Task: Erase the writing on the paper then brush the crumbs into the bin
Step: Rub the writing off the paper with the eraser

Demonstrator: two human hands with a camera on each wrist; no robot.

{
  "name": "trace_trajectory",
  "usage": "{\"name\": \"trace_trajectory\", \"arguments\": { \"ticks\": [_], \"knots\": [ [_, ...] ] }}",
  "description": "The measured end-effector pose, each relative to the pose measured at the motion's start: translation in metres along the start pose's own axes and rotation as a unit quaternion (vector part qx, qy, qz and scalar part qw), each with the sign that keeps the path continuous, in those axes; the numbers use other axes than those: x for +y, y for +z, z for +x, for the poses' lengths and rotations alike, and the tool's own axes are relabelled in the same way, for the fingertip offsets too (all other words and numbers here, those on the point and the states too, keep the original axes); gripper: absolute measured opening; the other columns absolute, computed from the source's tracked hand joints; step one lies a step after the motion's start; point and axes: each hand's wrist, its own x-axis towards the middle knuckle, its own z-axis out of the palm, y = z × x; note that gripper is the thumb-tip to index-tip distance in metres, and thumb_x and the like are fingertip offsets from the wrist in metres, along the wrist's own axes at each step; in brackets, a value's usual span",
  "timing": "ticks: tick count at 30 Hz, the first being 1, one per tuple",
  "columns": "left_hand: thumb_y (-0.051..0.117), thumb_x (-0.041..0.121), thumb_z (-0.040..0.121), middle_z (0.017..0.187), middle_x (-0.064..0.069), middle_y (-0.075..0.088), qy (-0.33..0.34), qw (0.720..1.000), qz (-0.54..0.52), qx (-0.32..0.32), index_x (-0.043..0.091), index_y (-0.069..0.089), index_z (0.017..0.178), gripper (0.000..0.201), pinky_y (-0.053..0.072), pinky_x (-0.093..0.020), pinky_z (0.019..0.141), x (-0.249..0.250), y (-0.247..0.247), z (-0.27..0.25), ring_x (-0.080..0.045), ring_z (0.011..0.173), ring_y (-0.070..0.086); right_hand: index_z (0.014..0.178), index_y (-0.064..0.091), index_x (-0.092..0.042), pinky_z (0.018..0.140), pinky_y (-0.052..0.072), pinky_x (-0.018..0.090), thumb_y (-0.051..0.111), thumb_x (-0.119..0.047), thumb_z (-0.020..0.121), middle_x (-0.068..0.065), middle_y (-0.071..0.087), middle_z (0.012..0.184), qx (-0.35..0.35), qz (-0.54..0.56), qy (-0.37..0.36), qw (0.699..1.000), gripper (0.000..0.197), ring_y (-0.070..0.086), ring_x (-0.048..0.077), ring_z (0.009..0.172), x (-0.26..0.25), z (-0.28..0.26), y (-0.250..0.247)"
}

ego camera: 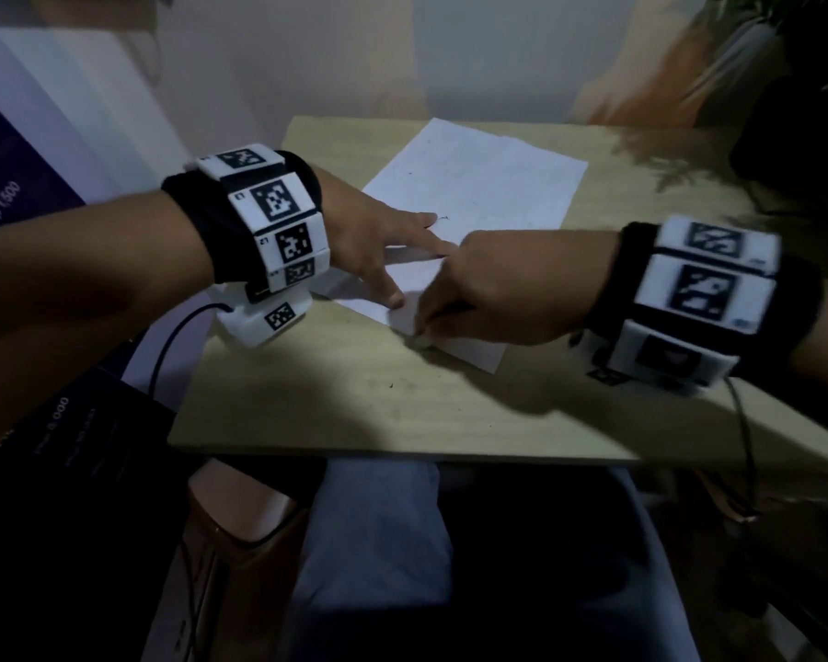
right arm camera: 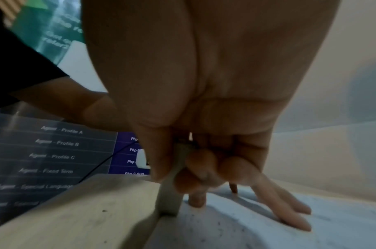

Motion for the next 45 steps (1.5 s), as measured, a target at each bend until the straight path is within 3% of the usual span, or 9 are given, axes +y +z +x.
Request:
{"name": "trace_trajectory", "arguments": {
  "ticks": [5,10,16,21,26,33,38,41,45],
  "knots": [
    [0.070,0.054,0.090,0.167,0.022,-0.014,0.001,1.000,0.027,-0.013,0.063,0.007,0.154,0.090,0.009,-0.049,0.126,-0.001,-0.001,0.004,-0.012,0.157,0.002,0.113,0.072,-0.038,0.088,0.049,0.029,0.052,-0.043,0.098,-0.018,0.071,0.100,-0.062,-0.009,0.028,0.998,0.026,0.060,0.004,0.085,0.010,-0.018,-0.011],
    [0.077,0.040,0.089,0.145,0.021,0.029,-0.003,1.000,-0.015,0.017,0.066,0.040,0.120,0.056,0.026,-0.031,0.110,0.008,0.000,-0.002,-0.007,0.136,0.031,0.118,0.072,-0.034,0.079,0.032,0.017,0.055,-0.035,0.101,-0.023,0.058,0.096,0.056,0.028,0.008,0.998,0.024,0.045,0.002,0.076,0.006,0.011,-0.007],
    [0.070,0.053,0.091,0.168,0.020,-0.015,0.003,1.000,0.022,-0.010,0.061,0.006,0.155,0.091,0.008,-0.051,0.127,-0.005,0.000,0.006,-0.013,0.157,0.000,0.108,0.073,-0.034,0.087,0.050,0.035,0.053,-0.032,0.099,-0.011,0.072,0.103,-0.021,-0.030,0.007,0.999,0.022,0.061,0.015,0.089,0.016,-0.015,0.001],
    [0.070,0.051,0.091,0.168,0.019,-0.011,0.008,0.999,0.031,-0.009,0.058,0.008,0.156,0.089,0.009,-0.051,0.126,-0.002,-0.002,0.006,-0.014,0.157,0.003,0.107,0.073,-0.034,0.088,0.050,0.035,0.053,-0.038,0.099,-0.012,0.072,0.102,-0.008,-0.020,0.038,0.999,0.022,0.061,0.014,0.087,0.014,-0.020,-0.009],
    [0.077,0.049,0.086,0.168,0.019,0.007,0.024,1.000,0.009,0.008,0.059,0.022,0.151,0.086,0.021,-0.049,0.124,-0.002,0.001,0.006,-0.014,0.154,0.017,0.117,0.073,-0.027,0.076,0.026,0.016,0.051,-0.030,0.103,-0.024,0.052,0.100,0.063,-0.006,0.011,0.998,0.026,0.036,0.001,0.083,0.001,0.005,-0.002],
    [0.068,0.050,0.093,0.168,0.020,-0.014,-0.002,0.999,0.032,-0.001,0.061,0.005,0.155,0.089,0.008,-0.051,0.126,-0.002,0.001,0.007,-0.014,0.157,0.002,0.112,0.071,-0.041,0.094,0.050,0.036,0.053,-0.044,0.098,-0.018,0.070,0.101,-0.074,-0.026,0.069,0.995,0.023,0.062,0.011,0.092,0.017,-0.020,-0.013],
    [0.071,0.046,0.093,0.167,0.016,0.013,0.019,1.000,0.005,0.020,0.059,0.029,0.147,0.070,0.020,-0.041,0.120,0.009,-0.001,-0.006,-0.016,0.153,0.020,0.112,0.072,-0.034,0.079,0.042,0.025,0.050,-0.033,0.101,-0.016,0.066,0.097,0.054,-0.004,0.032,0.998,0.024,0.050,0.009,0.077,0.007,0.009,-0.010],
    [0.071,0.048,0.091,0.169,0.018,-0.001,0.016,1.000,0.016,0.006,0.059,0.017,0.153,0.083,0.014,-0.045,0.125,0.005,-0.001,-0.001,-0.014,0.156,0.010,0.108,0.074,-0.028,0.069,0.035,0.012,0.051,-0.029,0.102,-0.029,0.051,0.079,0.047,0.011,0.036,0.998,0.023,0.050,-0.004,0.070,0.010,0.005,-0.002],
    [0.066,0.049,0.095,0.168,0.017,-0.016,-0.006,1.000,0.026,-0.007,0.055,0.003,0.158,0.089,0.004,-0.045,0.126,0.001,-0.001,0.002,-0.013,0.157,-0.001,0.110,0.073,-0.038,0.090,0.051,0.036,0.053,-0.041,0.098,-0.016,0.071,0.098,-0.048,-0.022,0.059,0.997,0.023,0.062,0.010,0.088,0.021,-0.020,-0.007]
  ]
}}
